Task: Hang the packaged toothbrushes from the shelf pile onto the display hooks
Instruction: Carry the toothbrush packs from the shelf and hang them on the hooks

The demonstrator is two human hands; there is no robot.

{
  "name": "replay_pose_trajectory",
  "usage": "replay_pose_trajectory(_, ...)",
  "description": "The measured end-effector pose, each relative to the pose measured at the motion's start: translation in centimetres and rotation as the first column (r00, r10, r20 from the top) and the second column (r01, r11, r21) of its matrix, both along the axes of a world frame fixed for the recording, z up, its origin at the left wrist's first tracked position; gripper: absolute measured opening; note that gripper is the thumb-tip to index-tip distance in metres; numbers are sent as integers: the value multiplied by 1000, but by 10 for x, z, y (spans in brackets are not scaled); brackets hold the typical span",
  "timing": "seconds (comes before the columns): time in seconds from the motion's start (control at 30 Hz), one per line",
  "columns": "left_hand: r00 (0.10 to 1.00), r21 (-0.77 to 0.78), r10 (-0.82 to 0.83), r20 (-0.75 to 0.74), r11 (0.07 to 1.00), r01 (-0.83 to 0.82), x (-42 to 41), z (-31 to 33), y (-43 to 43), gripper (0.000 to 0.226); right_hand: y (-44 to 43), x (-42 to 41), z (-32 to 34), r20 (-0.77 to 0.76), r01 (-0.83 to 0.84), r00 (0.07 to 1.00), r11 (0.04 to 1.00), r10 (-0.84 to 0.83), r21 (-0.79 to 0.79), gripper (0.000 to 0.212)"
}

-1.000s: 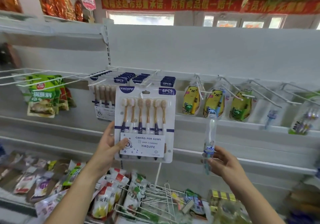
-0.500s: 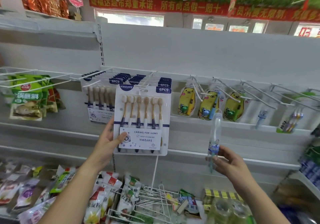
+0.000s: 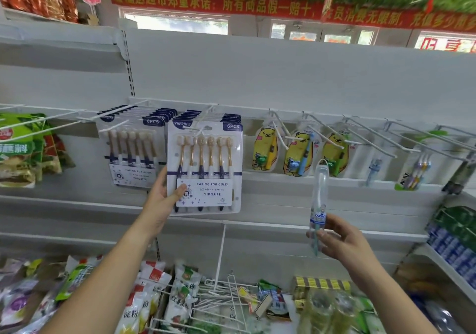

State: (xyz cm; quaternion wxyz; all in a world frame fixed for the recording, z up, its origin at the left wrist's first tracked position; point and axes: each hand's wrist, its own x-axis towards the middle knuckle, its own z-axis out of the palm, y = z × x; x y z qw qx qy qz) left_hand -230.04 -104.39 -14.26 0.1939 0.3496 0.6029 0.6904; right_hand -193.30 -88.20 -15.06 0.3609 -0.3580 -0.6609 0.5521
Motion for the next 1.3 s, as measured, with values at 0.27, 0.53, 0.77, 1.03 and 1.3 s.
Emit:
replay_pose_trajectory(0.27,996,-68,79,-39,994,-82,-3,-2,17,57,9,5,-2,1,-10,1000,1000,10,-29,36)
replay_pose_trajectory(0.53,975,-153,216,-47,963,-220,-8,-8,19,44,13,3,-1,-23,-47,999,998,47,-29,35)
replay_pose_trajectory(0.77,909,-209,416,11,890,-405,-22,-19,-2,39,12,-2,-5,-46,-58,997,997,55,-49,31)
replay_pose_trajectory(1.03,996,-131,61,-66,989,-69,71,-1,23,11,4,-11,-11,-38,-127,991,991,126,-46,33)
replay_pose_trajectory(1.3,934,-96,-347,-80,936,339,173,25,80,48,-11,-15,-15,-84,-187,980,979,180,-78,35)
